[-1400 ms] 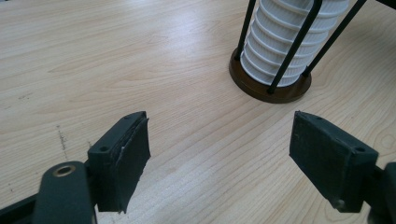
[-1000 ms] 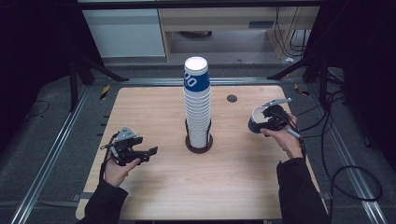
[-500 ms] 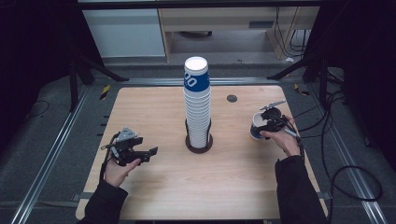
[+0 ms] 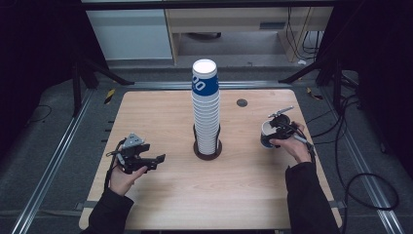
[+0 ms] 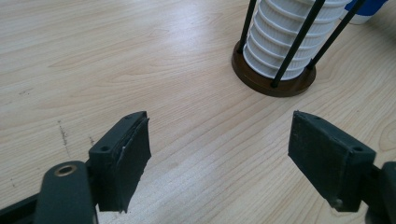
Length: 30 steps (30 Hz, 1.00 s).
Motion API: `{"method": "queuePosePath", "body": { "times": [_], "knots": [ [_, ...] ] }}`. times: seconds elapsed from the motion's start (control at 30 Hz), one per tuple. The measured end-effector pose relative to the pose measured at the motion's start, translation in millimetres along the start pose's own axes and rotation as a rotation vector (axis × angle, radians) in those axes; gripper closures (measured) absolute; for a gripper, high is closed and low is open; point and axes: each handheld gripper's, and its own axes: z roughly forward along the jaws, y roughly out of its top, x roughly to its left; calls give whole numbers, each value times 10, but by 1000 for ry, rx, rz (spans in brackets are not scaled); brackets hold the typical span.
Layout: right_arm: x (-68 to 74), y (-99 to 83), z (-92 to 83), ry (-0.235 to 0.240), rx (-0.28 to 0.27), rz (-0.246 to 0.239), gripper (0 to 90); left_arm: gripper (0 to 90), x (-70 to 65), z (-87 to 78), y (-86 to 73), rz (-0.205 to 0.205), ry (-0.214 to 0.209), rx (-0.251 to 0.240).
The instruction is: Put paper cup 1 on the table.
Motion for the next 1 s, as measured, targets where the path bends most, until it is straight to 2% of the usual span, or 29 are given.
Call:
{"method": "queuePosePath", "body": {
  "times": [0.27,0.4,0.73,1.0],
  "knots": [
    [-3,-5,-40,5,-55,16,70,202,-2,3,-1,1,-1,1],
    [-11,6,-136,12,-115,27,66,201,-6,-3,2,3,-2,1],
    [20,10,-374,-8,-204,38,57,197,-13,-10,8,4,-1,-4],
    [72,-11,-621,-1,-296,47,61,196,-21,-7,8,5,-11,-5]
  ]
}}
